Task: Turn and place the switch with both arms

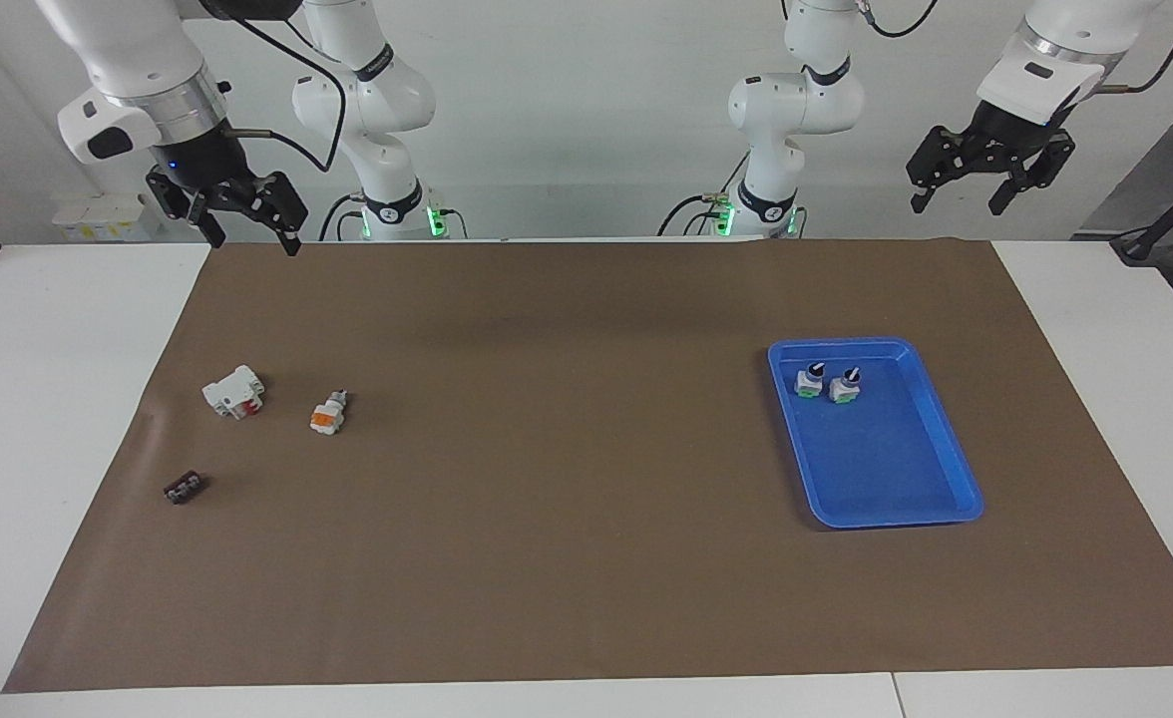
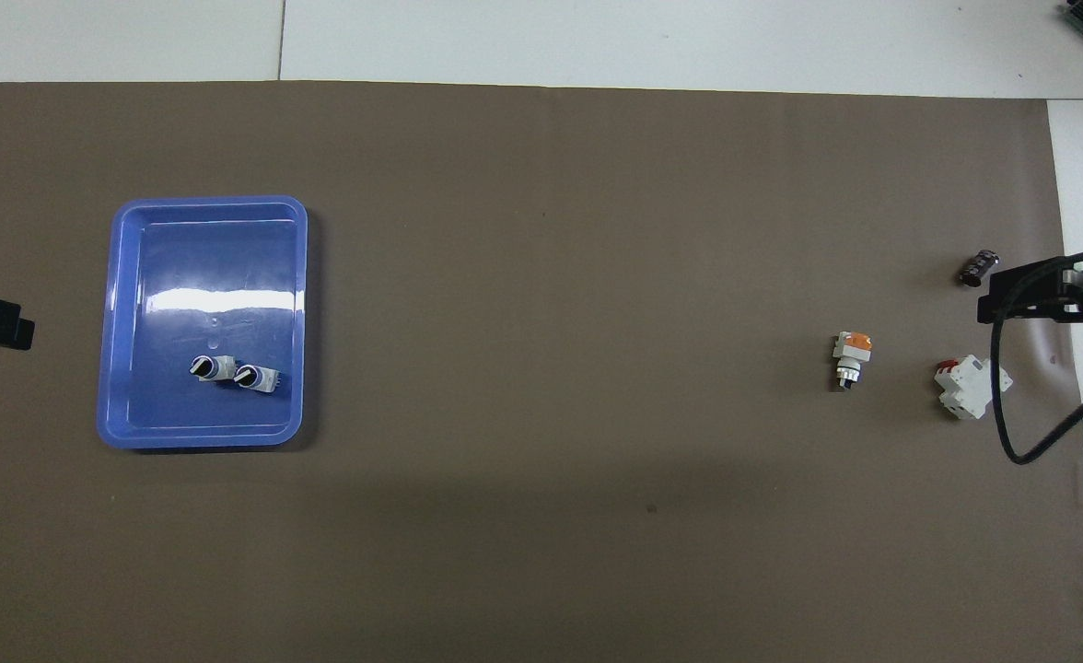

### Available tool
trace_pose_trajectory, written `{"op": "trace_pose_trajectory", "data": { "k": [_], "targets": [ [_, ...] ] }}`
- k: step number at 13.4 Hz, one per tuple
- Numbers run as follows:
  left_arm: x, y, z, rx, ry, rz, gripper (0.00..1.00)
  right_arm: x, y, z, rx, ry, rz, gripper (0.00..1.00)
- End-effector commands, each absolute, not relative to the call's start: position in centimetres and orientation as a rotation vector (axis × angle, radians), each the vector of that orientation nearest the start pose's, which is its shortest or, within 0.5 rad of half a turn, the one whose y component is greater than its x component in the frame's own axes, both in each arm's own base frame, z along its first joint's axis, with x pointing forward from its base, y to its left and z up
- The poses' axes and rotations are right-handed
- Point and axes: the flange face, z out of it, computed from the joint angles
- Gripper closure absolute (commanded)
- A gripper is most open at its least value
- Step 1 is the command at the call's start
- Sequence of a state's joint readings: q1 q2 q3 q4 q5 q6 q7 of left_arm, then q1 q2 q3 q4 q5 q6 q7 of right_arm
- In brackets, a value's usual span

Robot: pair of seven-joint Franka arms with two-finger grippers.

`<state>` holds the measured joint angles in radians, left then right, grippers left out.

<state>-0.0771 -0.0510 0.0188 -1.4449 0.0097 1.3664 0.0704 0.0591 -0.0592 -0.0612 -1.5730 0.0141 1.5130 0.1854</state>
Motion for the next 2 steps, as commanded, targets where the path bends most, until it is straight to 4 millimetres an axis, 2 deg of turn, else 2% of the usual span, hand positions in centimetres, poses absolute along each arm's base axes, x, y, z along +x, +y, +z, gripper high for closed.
{"op": "trace_pose_trajectory", "data": {
  "k": [1, 2],
  "targets": [
    [50.73, -3.08, 69.31, -3.13, 0.232, 0.077, 0.0, 53.0, -0.44, 65.18, -3.135, 0.263, -0.003, 0.0],
    [50.69, -3.08, 69.35, -3.13, 0.232, 0.08, 0.0, 53.0, -0.44, 65.18, -3.135, 0.263, -0.003, 0.0]
  ]
}}
